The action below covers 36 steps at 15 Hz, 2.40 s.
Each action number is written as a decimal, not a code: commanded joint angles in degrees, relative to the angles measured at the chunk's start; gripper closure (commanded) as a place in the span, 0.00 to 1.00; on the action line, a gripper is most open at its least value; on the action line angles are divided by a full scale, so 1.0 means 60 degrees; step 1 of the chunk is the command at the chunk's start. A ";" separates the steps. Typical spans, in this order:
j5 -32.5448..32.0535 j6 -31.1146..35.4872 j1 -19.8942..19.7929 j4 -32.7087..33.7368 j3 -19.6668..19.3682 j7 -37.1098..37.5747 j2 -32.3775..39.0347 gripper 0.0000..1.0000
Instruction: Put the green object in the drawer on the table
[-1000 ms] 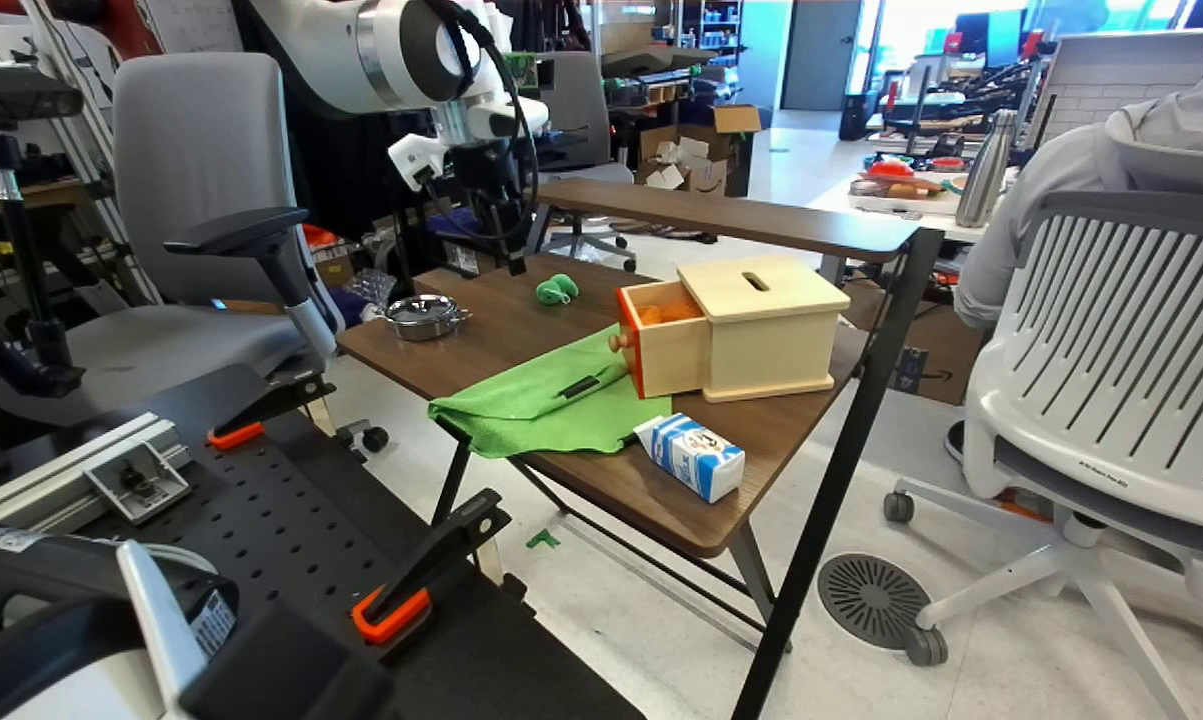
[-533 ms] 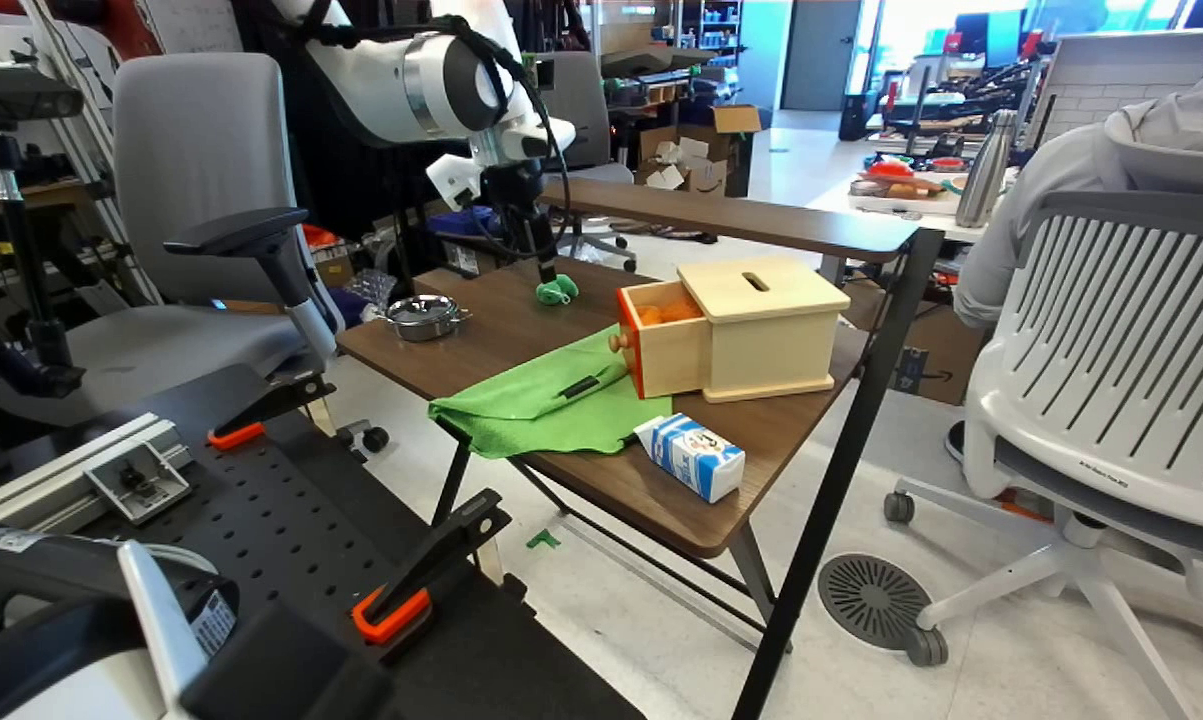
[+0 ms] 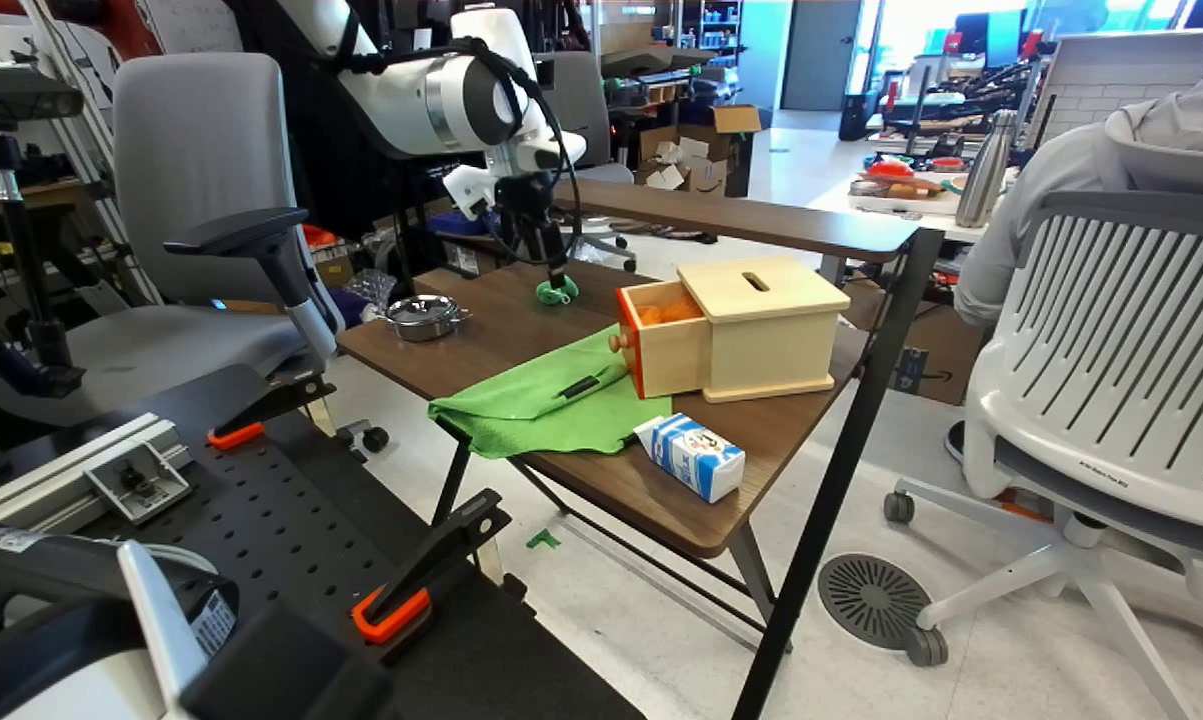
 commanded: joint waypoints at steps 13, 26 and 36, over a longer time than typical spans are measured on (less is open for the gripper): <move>0.0418 -0.1007 0.0251 0.2049 -0.0083 -0.0268 0.1298 0.83; 0.0149 -0.0200 0.0263 -0.1498 -0.0225 -0.0411 -0.2007 0.97; 0.0352 0.1401 -0.0844 -0.5775 -0.0549 -0.2423 -0.4987 0.97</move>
